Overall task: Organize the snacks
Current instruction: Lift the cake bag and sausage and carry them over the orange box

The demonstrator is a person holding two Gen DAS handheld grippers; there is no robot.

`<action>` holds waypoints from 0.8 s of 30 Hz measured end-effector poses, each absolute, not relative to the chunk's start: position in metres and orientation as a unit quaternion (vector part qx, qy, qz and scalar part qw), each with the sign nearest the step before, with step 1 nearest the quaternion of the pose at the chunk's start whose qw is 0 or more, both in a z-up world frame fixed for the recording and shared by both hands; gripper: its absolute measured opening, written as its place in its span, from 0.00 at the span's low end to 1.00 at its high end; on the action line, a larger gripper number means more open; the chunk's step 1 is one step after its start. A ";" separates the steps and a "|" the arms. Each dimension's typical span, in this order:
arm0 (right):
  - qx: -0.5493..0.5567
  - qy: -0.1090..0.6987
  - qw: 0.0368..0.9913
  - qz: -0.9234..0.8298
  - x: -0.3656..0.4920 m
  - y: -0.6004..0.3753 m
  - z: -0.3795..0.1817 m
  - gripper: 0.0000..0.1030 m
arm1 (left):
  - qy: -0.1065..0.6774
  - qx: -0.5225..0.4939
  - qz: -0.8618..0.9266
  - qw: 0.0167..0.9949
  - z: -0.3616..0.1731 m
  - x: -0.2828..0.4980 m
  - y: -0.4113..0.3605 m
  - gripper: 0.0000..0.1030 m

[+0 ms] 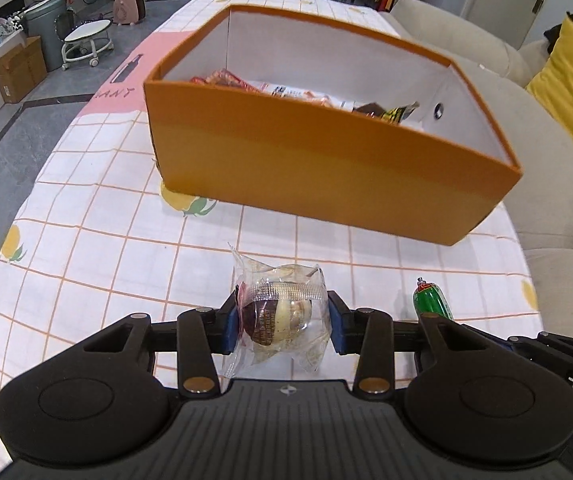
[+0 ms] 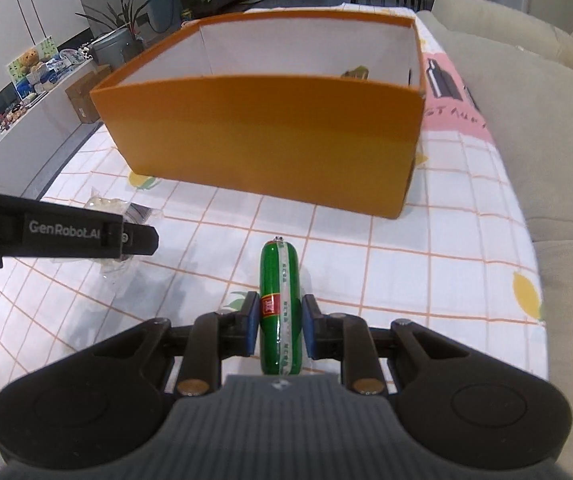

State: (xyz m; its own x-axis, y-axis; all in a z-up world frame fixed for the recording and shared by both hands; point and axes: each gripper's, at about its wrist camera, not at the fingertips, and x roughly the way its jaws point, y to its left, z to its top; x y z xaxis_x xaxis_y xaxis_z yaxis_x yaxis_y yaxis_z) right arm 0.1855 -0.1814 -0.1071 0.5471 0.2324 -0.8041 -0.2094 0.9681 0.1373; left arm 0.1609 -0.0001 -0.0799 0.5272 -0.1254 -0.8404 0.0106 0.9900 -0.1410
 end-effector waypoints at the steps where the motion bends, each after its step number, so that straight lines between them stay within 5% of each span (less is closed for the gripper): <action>1: 0.011 0.456 0.881 0.127 0.183 -0.182 -0.103 0.18 | 0.482 -0.059 -0.040 0.873 -0.076 0.159 0.000 0.46; 24: 0.045 0.361 0.922 0.135 0.202 -0.218 0.010 0.18 | 0.388 -0.017 -0.096 0.917 0.017 0.190 -0.016 0.46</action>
